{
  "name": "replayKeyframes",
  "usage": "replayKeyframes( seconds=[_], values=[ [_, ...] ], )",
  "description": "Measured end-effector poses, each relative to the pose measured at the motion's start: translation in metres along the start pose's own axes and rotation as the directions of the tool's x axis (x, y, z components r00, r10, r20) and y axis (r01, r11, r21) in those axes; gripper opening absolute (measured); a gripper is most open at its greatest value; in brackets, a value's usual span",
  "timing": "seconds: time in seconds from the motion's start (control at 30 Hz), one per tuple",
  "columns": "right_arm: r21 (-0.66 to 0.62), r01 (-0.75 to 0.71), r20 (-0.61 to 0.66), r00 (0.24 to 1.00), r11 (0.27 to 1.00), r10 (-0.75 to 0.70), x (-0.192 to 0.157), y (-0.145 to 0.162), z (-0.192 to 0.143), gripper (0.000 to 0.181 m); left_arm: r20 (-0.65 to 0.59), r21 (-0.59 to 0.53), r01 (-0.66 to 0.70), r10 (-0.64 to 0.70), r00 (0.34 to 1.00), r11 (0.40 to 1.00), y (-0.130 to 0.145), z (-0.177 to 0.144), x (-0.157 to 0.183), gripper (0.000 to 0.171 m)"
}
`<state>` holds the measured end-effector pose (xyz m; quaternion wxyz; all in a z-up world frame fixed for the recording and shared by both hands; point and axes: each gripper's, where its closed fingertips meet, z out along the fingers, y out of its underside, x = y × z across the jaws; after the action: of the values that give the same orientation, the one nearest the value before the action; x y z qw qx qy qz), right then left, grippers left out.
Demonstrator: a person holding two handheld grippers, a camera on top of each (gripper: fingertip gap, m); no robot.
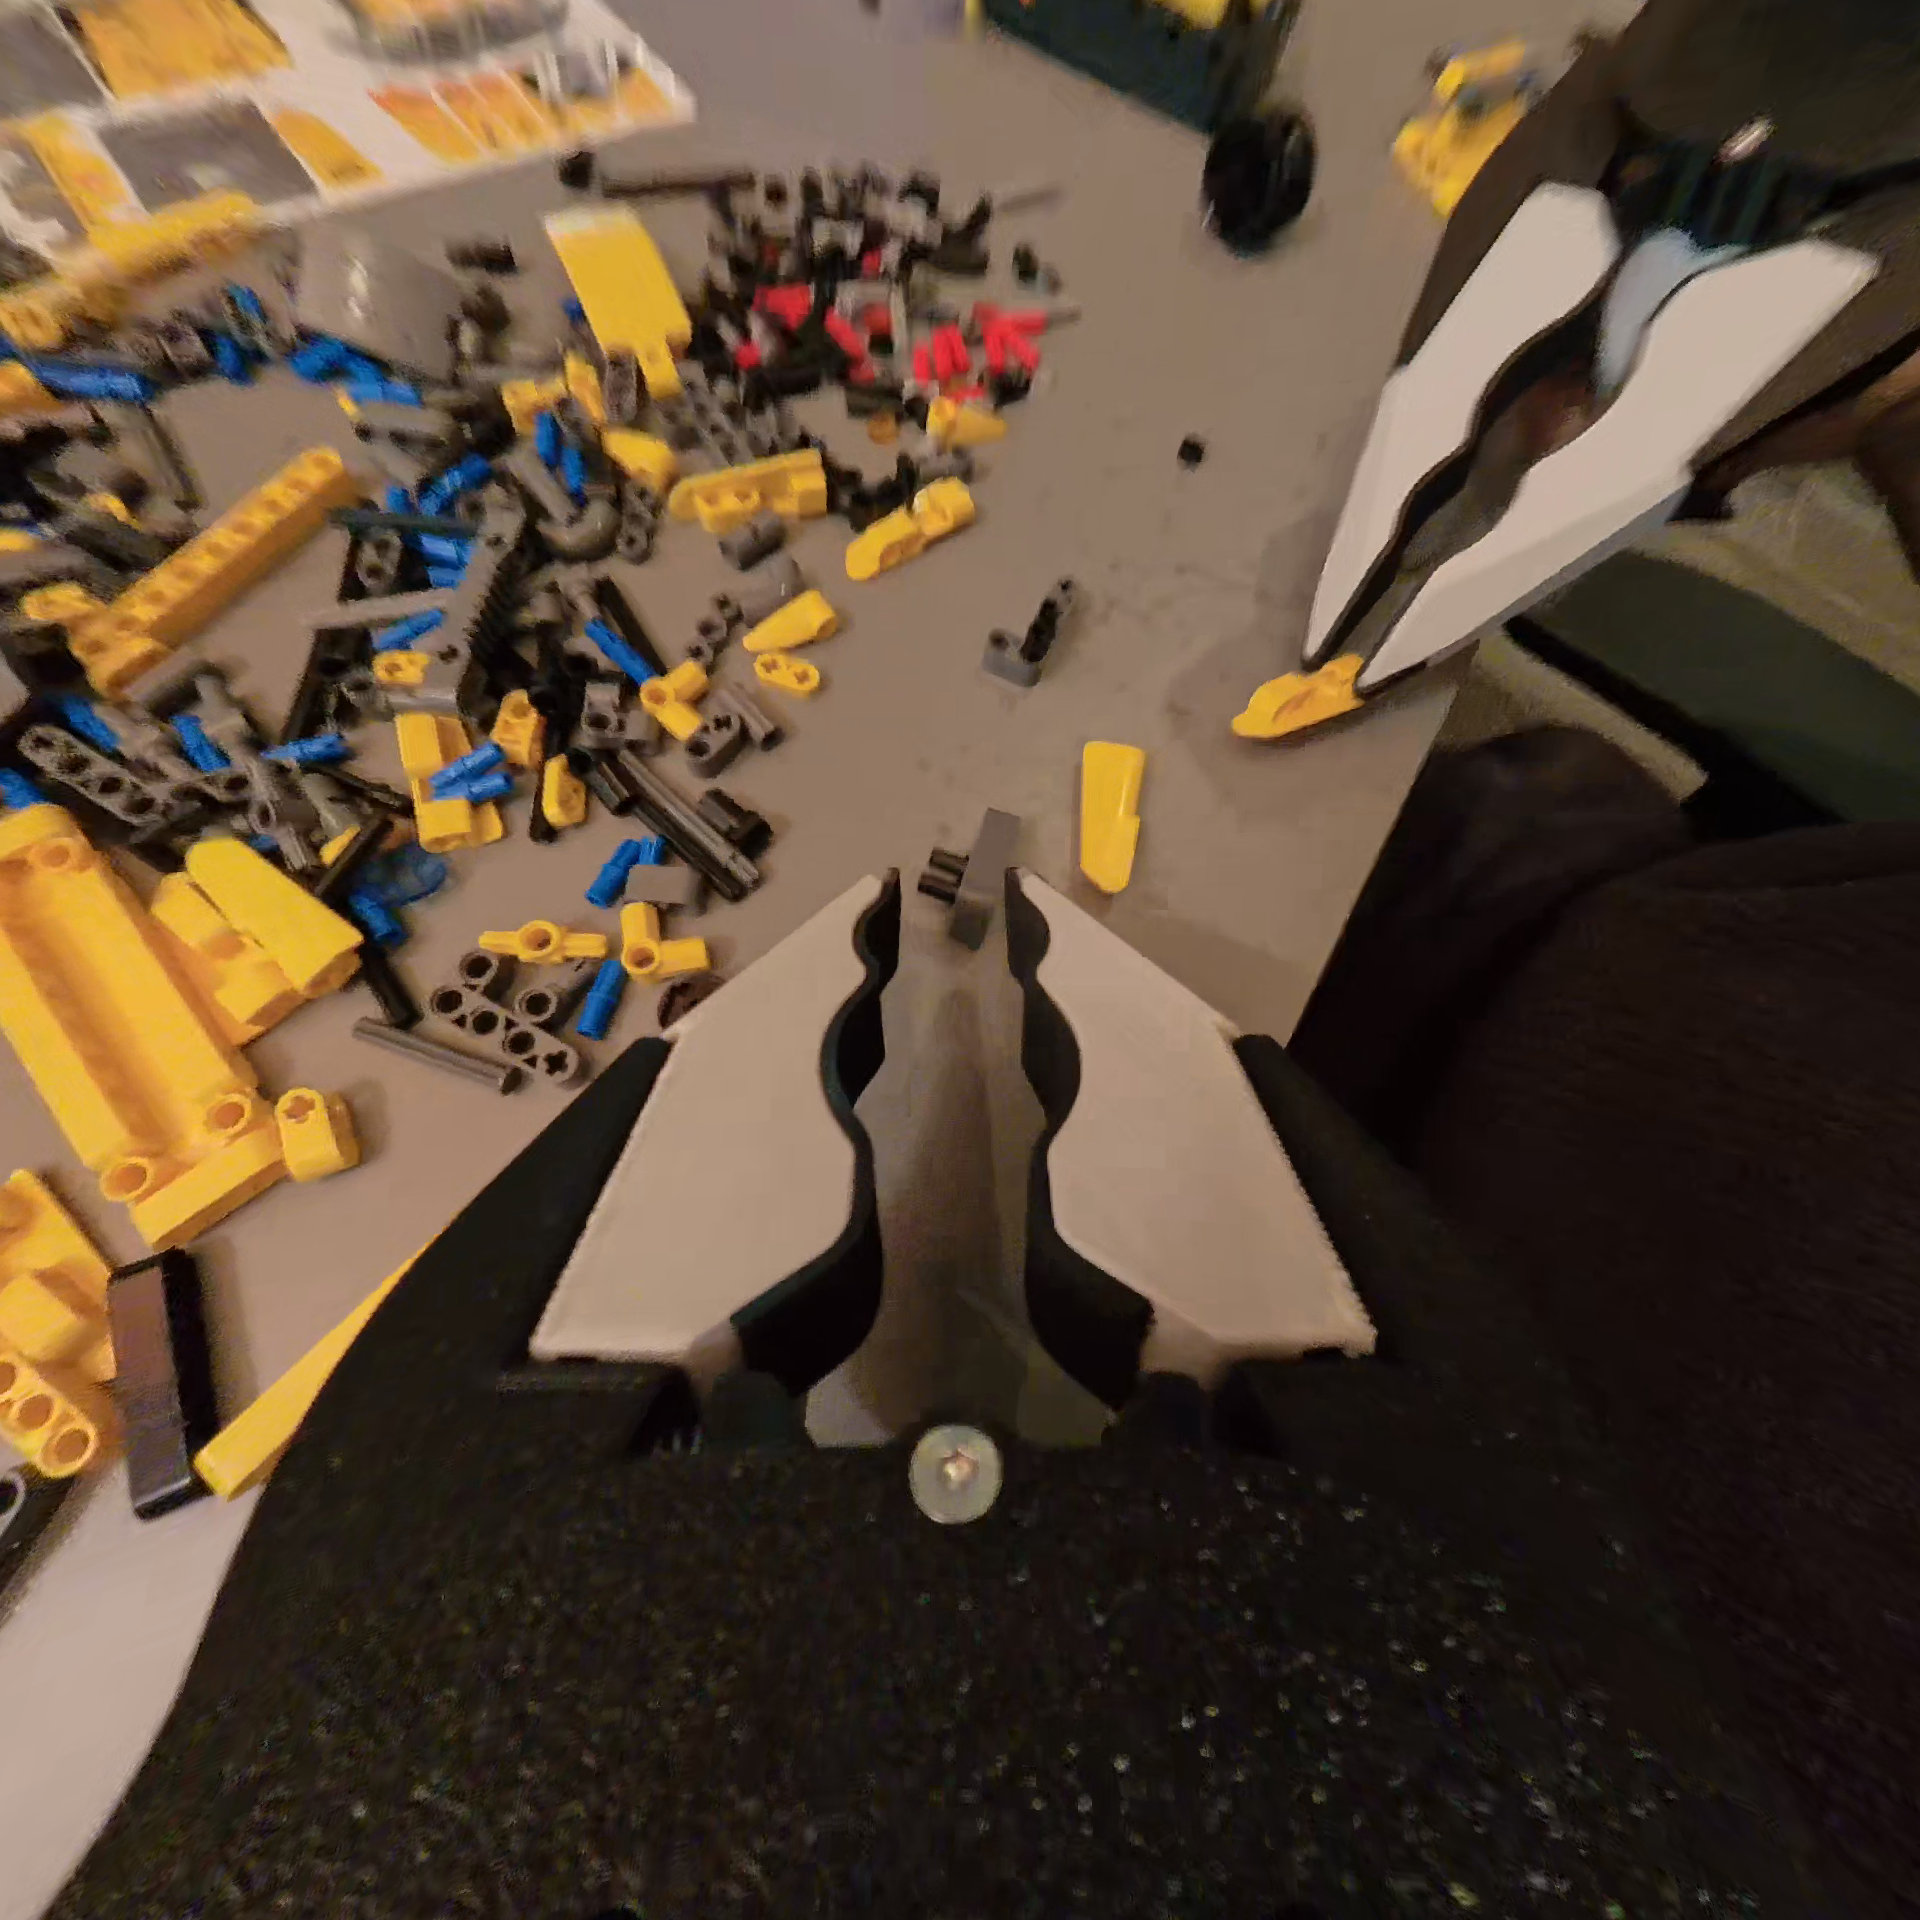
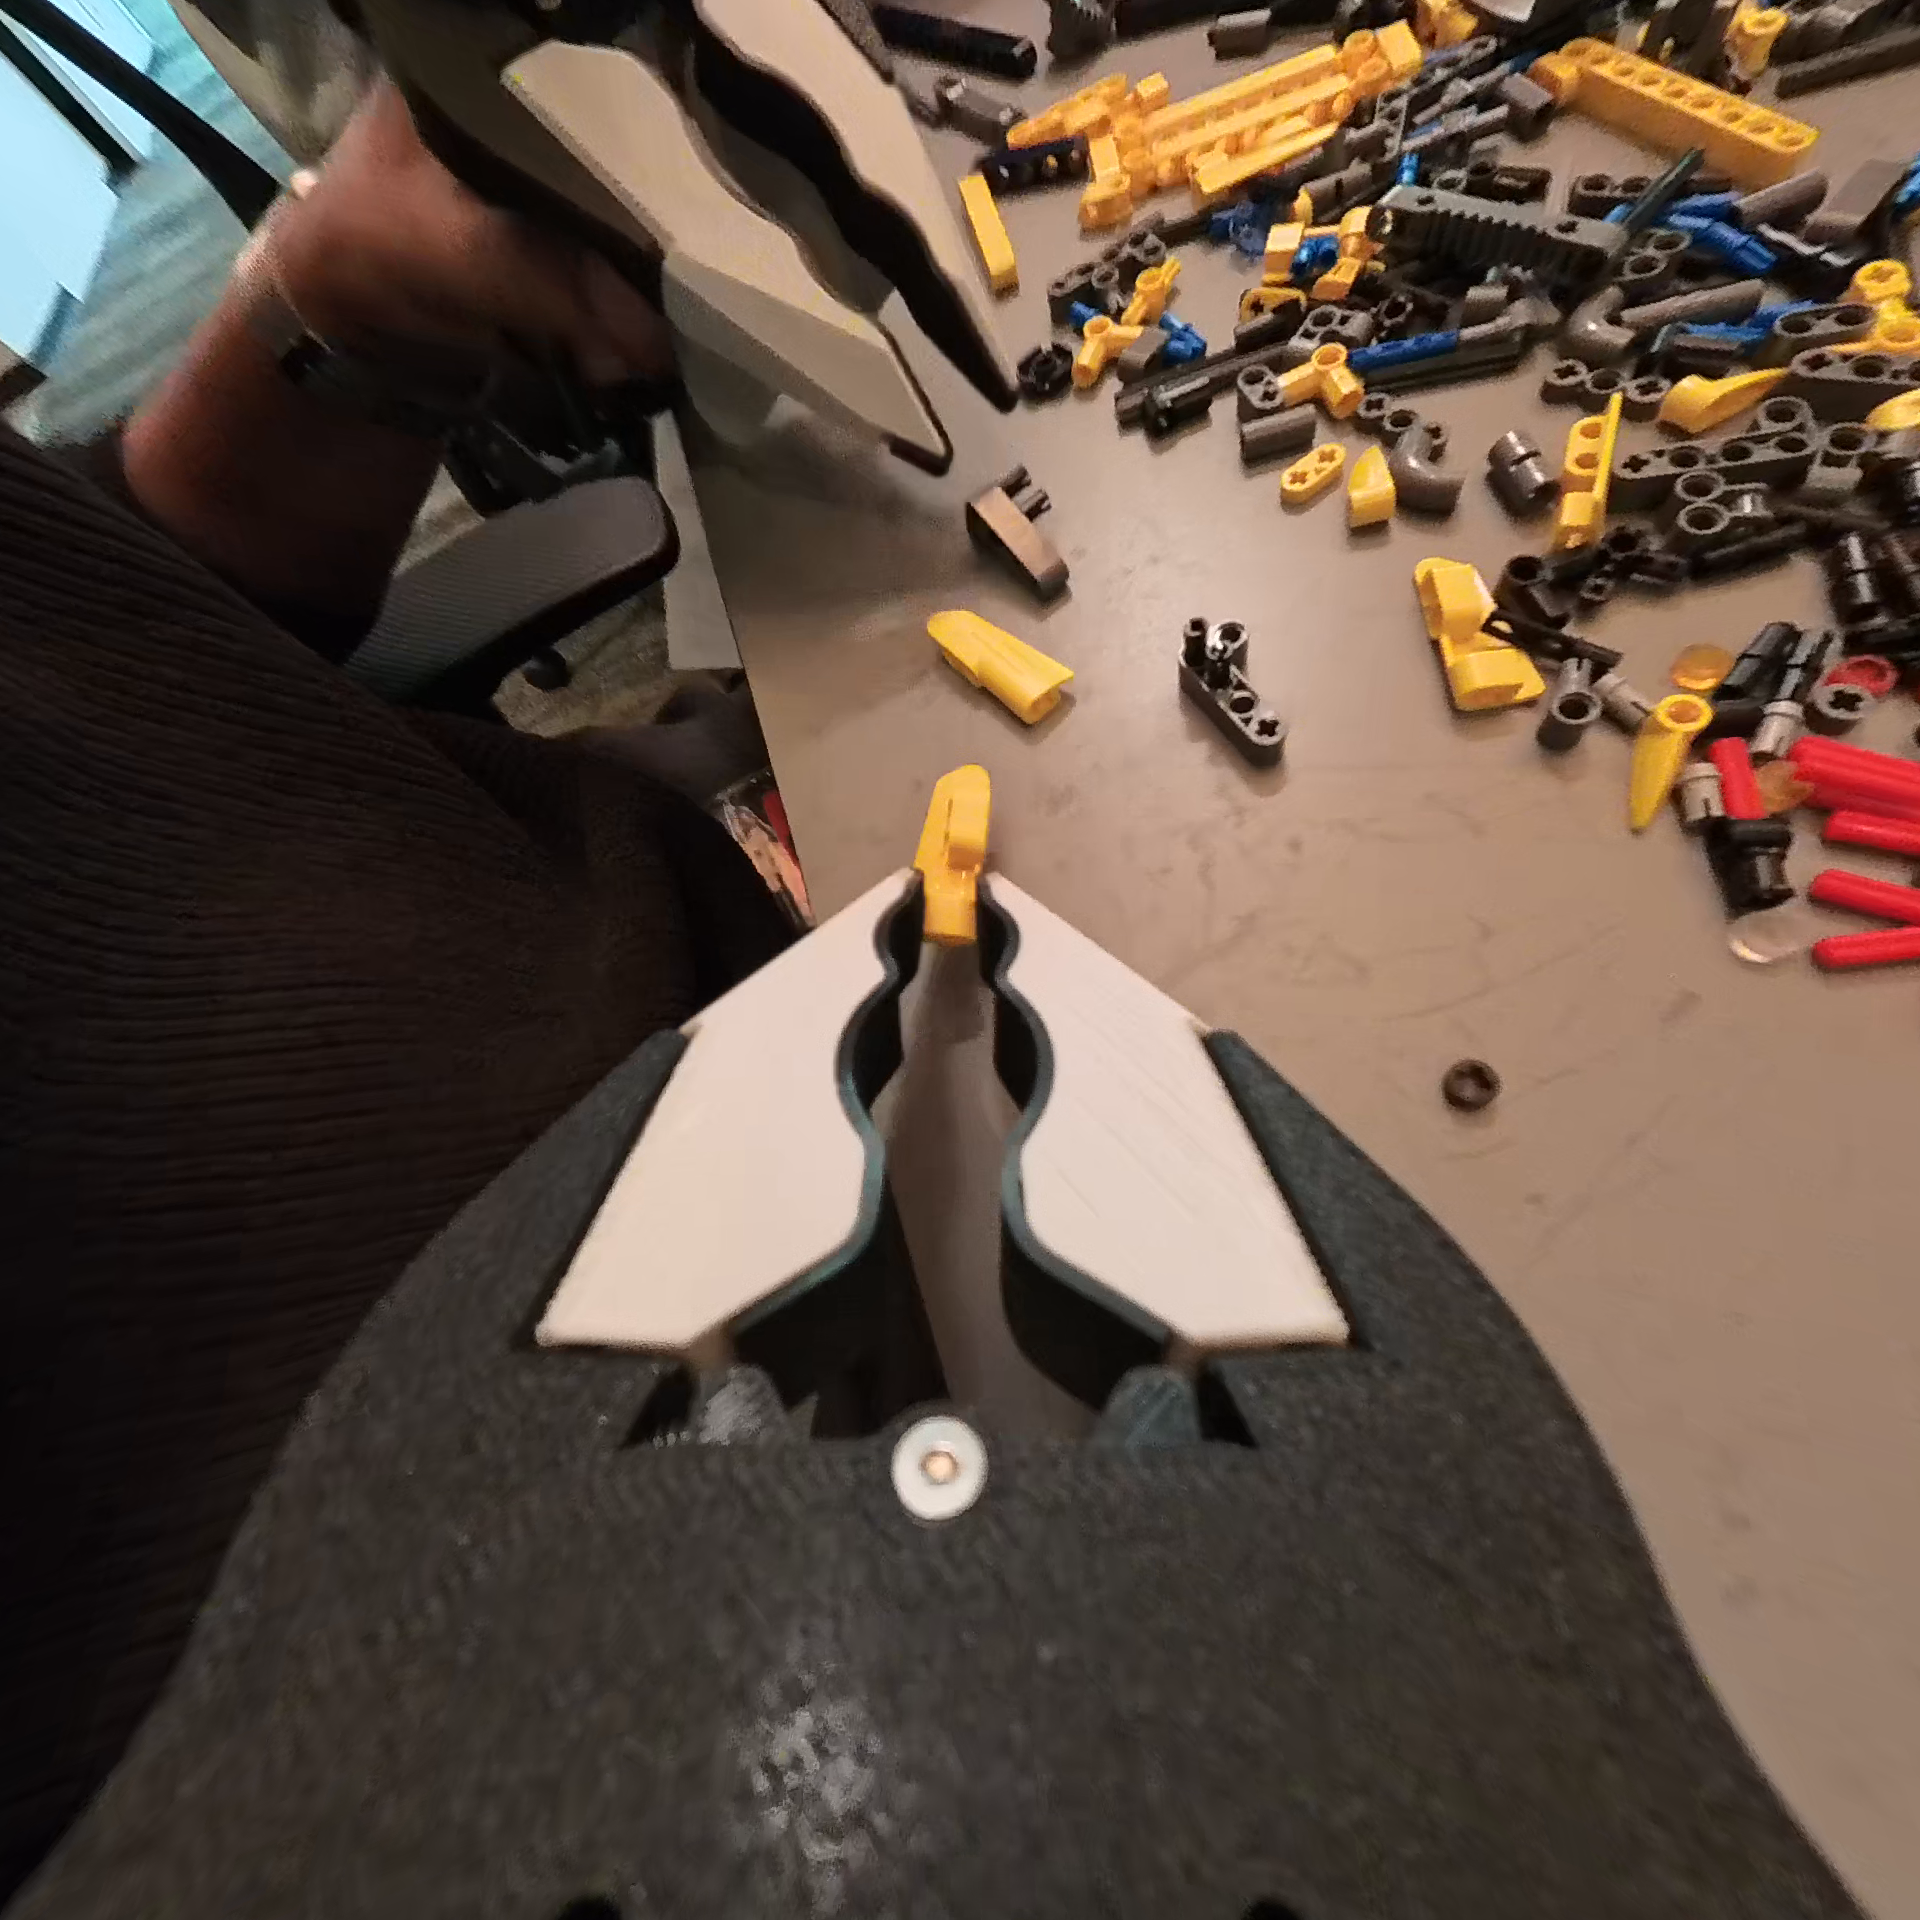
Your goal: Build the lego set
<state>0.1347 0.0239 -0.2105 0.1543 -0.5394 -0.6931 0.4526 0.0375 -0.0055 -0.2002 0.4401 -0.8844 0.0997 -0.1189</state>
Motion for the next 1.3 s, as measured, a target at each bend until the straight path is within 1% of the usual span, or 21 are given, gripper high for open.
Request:
replayKeyframes(
  seconds=[0.07,0.13,0.2,0.3,0.4,0.47,0.57,0.63,0.67,0.7,0.73,0.8,0.87,0.9,0.93,0.97,1.0,1.07,1.13,1.2,1.3],
  values=[
    [0.029,-0.019,0.040,0.999,0.999,0.018,-0.004,-0.005,-0.001,0.009,-0.062,0.119,-0.028,0.035,0.997,0.993,-0.015,-0.010,0.015,0.020],
    [0.054,-0.044,0.103,0.994,0.998,0.038,-0.010,-0.012,-0.001,0.009,-0.161,0.223,-0.065,0.103,0.982,0.973,-0.027,-0.018,0.040,0.021],
    [0.070,-0.078,0.192,0.979,0.994,0.064,-0.020,-0.019,0.000,0.009,-0.222,0.267,-0.099,0.162,0.961,0.959,-0.030,-0.019,0.060,0.021],
    [0.080,-0.129,0.318,0.943,0.988,0.097,-0.033,-0.029,0.003,0.009,-0.260,0.289,-0.122,0.200,0.945,0.949,-0.032,-0.015,0.073,0.030],
    [0.088,-0.151,0.355,0.928,0.985,0.111,-0.033,-0.036,0.005,0.009,-0.294,0.282,-0.140,0.224,0.929,0.949,-0.031,-0.013,0.080,0.032],
    [0.091,-0.165,0.383,0.916,0.982,0.119,-0.034,-0.039,0.004,0.009,-0.288,0.269,-0.143,0.221,0.932,0.953,-0.030,-0.010,0.078,0.033],
    [0.103,-0.191,0.463,0.878,0.976,0.123,-0.043,-0.045,0.000,0.009,-0.284,0.239,-0.159,0.225,0.932,0.958,-0.028,-0.006,0.078,0.032],
    [0.098,-0.204,0.498,0.857,0.974,0.130,-0.047,-0.047,-0.001,0.009,-0.262,0.248,-0.180,0.245,0.933,0.952,-0.030,-0.006,0.078,0.031],
    [0.092,-0.209,0.506,0.852,0.974,0.135,-0.048,-0.047,-0.001,0.009,-0.261,0.260,-0.186,0.254,0.931,0.947,-0.032,-0.007,0.079,0.028],
    [0.088,-0.211,0.506,0.851,0.973,0.139,-0.047,-0.047,0.000,0.009,-0.281,0.271,-0.183,0.260,0.924,0.945,-0.032,-0.009,0.082,0.015],
    [0.089,-0.212,0.505,0.852,0.973,0.140,-0.046,-0.047,0.001,0.009,-0.300,0.275,-0.167,0.249,0.921,0.947,-0.033,-0.010,0.083,0.011],
    [0.101,-0.217,0.505,0.852,0.971,0.138,-0.044,-0.048,0.000,0.009,-0.344,0.259,-0.119,0.206,0.916,0.959,-0.031,-0.011,0.082,0.008],
    [0.127,-0.217,0.483,0.866,0.968,0.130,-0.040,-0.051,-0.001,0.000,-0.379,0.256,-0.067,0.164,0.911,0.964,-0.031,-0.013,0.082,0.000],
    [0.141,-0.213,0.455,0.881,0.967,0.128,-0.035,-0.052,0.000,0.001,-0.392,0.253,-0.028,0.129,0.911,0.967,-0.032,-0.013,0.081,0.000],
    [0.155,-0.206,0.430,0.895,0.966,0.122,-0.031,-0.053,0.000,0.007,-0.400,0.237,0.016,0.083,0.913,0.971,-0.032,-0.012,0.078,0.000],
    [0.168,-0.194,0.415,0.903,0.966,0.109,-0.030,-0.054,-0.001,0.012,-0.397,0.204,0.062,0.025,0.917,0.977,-0.029,-0.008,0.074,0.000],
    [0.183,-0.177,0.395,0.914,0.967,0.092,-0.029,-0.055,-0.002,0.012,-0.377,0.162,0.113,-0.045,0.925,0.980,-0.024,-0.003,0.066,0.000],
    [0.213,-0.116,0.312,0.949,0.970,0.045,-0.022,-0.055,-0.002,0.012,-0.354,0.098,0.226,-0.178,0.918,0.969,-0.015,0.005,0.054,0.000],
    [0.216,-0.010,0.188,0.982,0.976,-0.032,-0.014,-0.053,-0.001,0.015,-0.354,0.063,0.336,-0.293,0.888,0.940,-0.012,0.008,0.046,0.000],
    [0.157,0.140,0.030,0.989,0.978,-0.147,-0.004,-0.045,0.004,0.019,-0.354,0.056,0.405,-0.361,0.863,0.913,-0.012,0.008,0.043,0.000],
    [-0.005,0.329,-0.119,0.937,0.944,-0.327,-0.001,-0.027,0.020,0.021,-0.326,0.040,0.444,-0.409,0.852,0.895,-0.006,0.012,0.039,0.000]
  ],
)
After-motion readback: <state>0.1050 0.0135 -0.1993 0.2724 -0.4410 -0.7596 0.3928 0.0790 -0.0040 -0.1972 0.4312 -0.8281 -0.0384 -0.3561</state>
